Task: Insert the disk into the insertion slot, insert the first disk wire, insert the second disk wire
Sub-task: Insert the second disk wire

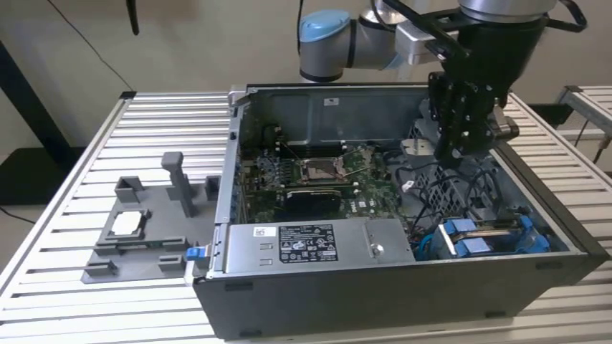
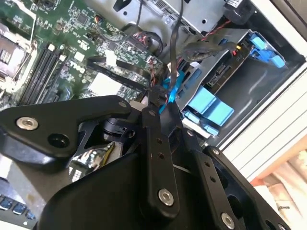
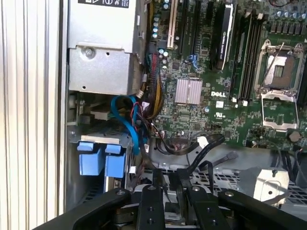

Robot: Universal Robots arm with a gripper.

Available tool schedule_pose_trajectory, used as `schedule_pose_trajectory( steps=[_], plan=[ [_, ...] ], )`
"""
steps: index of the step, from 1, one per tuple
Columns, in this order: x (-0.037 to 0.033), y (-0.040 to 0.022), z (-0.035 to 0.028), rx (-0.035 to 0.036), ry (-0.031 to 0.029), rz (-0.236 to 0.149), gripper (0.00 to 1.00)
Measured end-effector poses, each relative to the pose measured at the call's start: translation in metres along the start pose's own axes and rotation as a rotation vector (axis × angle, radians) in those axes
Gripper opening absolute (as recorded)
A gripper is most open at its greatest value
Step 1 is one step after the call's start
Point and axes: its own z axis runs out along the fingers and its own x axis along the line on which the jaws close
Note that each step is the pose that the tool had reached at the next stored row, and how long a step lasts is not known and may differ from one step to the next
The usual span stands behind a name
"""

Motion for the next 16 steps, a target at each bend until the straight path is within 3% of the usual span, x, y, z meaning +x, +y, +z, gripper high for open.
schedule_pose_trajectory(
  steps=[7, 11, 14, 16],
  plan=[
    [-0.0002, 0.0023, -0.0024, 0.0052, -0.0052, -0.071, 0.27],
    [-0.0006, 0.0042, -0.0046, 0.0096, -0.0057, -0.089, 0.27],
    [-0.0042, 0.0073, -0.003, 0.0175, 0.007, -0.091, 0.27],
    [-0.0083, 0.0093, -0.0014, 0.0296, 0.0175, -0.092, 0.27]
  ],
)
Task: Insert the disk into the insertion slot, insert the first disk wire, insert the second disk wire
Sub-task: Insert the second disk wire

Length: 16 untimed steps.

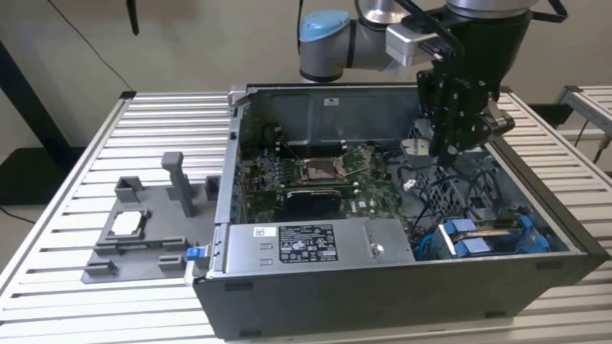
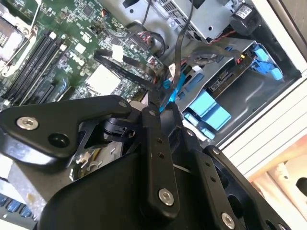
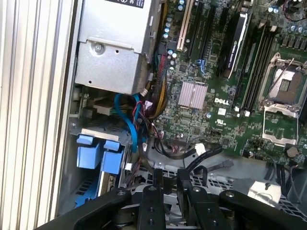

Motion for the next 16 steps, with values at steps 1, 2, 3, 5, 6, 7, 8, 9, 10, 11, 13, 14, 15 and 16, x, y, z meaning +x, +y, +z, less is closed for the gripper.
schedule_pose_trajectory(
  steps=[1, 2, 3, 5, 6, 7, 8, 9, 10, 11, 13, 14, 15, 16],
  plan=[
    [-0.001, 0.0004, 0.0005, 0.0054, 0.005, -0.001, 0.27],
    [-0.0019, 0.0007, 0.001, 0.0098, 0.0109, -0.002, 0.27],
    [-0.0028, 0.001, 0.0015, 0.0124, 0.0168, -0.003, 0.27],
    [-0.0035, 0.0011, 0.0026, 0.0126, 0.0305, -0.006, 0.27],
    [-0.0036, 0.0013, 0.0031, 0.0116, 0.0378, -0.008, 0.27],
    [-0.0038, 0.0015, 0.0037, 0.0114, 0.0442, -0.01, 0.27],
    [-0.004, 0.0018, 0.0045, 0.013, 0.047, -0.011, 0.27],
    [-0.0042, 0.0021, 0.0054, 0.0169, 0.0488, -0.011, 0.27],
    [-0.0043, 0.0024, 0.006, 0.0215, 0.0501, -0.012, 0.27],
    [-0.0044, 0.003, 0.0066, 0.0258, 0.0514, -0.012, 0.27],
    [-0.0047, 0.0042, 0.0073, 0.0314, 0.0526, -0.012, 0.27],
    [-0.0048, 0.0048, 0.0074, 0.0322, 0.0528, -0.012, 0.27],
    [-0.0049, 0.0053, 0.0074, 0.0326, 0.053, -0.012, 0.27],
    [-0.005, 0.0058, 0.0075, 0.033, 0.053, -0.011, 0.27]
  ],
)
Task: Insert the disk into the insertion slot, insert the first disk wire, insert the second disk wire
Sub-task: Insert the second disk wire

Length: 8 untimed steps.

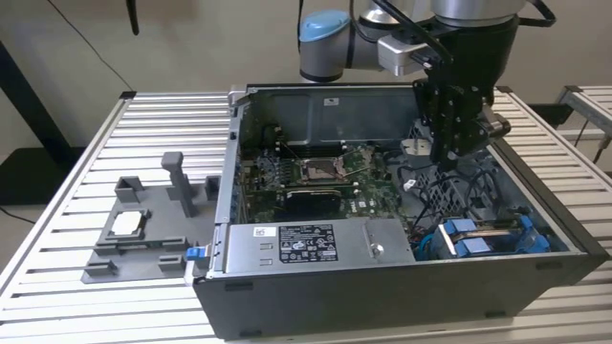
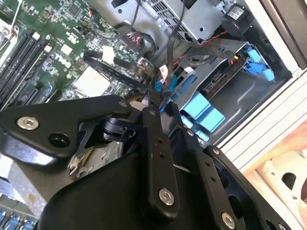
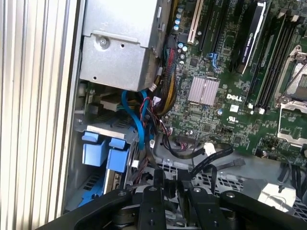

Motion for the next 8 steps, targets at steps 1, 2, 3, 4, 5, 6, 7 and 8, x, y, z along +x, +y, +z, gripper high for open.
schedule_pose_trajectory(
  steps=[1, 2, 3, 4, 5, 6, 7, 8],
  plan=[
    [-0.0002, 0.0006, 0.0001, 0.0007, 0.0, 0.0, 0.27],
    [-0.0003, 0.0012, 0.0003, 0.0019, 0.0001, 0.0, 0.27],
    [-0.0004, 0.0016, 0.0003, 0.0035, 0.0006, 0.0, 0.27],
    [-0.0004, 0.0017, 0.0003, 0.0046, 0.0009, 0.0, 0.27],
    [-0.0004, 0.0017, 0.0003, 0.0055, 0.0012, 0.0, 0.27],
    [-0.0004, 0.0017, 0.0003, 0.0064, 0.0014, 0.0, 0.27],
    [-0.0004, 0.0018, 0.0003, 0.007, 0.0014, 0.0, 0.27],
    [-0.0004, 0.0019, 0.0004, 0.0077, 0.0016, 0.0, 0.27]
  ],
)
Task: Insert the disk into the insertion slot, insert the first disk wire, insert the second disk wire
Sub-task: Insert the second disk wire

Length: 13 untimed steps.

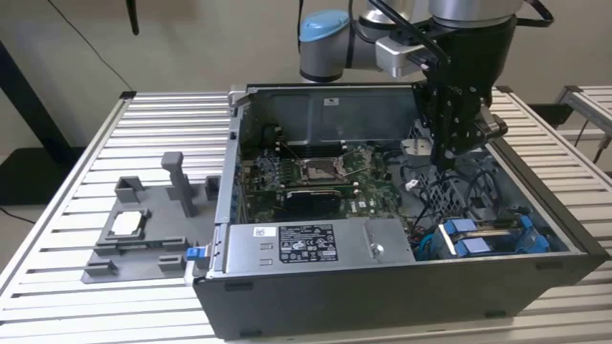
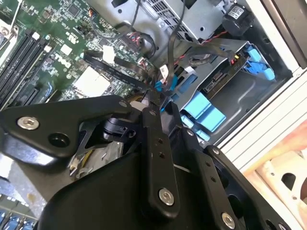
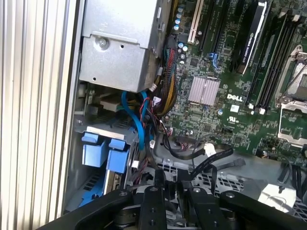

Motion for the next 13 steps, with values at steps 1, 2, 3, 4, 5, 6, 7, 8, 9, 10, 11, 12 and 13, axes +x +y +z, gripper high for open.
schedule_pose_trajectory(
  steps=[1, 2, 3, 4, 5, 6, 7, 8, 9, 10, 11, 12, 13],
  plan=[
    [0.0, 0.0, 0.0, 0.0, 0.0, 0.0, 0.24],
    [0.0, 0.0, 0.0, 0.0, -0.0001, 0.0, 0.17],
    [0.0, 0.0, 0.0, 0.0, 0.0, 0.0, 0.17],
    [0.0, 0.0, 0.0, 0.0001, 0.0, 0.0, 0.17],
    [0.0, 0.0, 0.0, 0.0, 0.0, 0.0, 0.17],
    [0.0, 0.0, 0.0, 0.0, 0.0002, 0.0, 0.17],
    [0.0, 0.0, 0.0, 0.0, 0.0002, 0.0, 0.17],
    [0.0, 0.0, 0.0, 0.0, 0.0002, 0.0, 0.17],
    [0.0, 0.0, 0.0, 0.0, 0.0002, 0.0, 0.16],
    [0.0, 0.0, 0.0, 0.0, 0.0002, 0.0, 0.16],
    [0.0002, 0.0001, 0.0, 0.0, 0.0003, 0.0, 0.16],
    [0.0009, 0.0002, 0.0, -0.0001, 0.0004, 0.0, 0.16],
    [0.0023, 0.0002, 0.0002, 0.0, 0.0003, 0.0, 0.16]
  ],
)
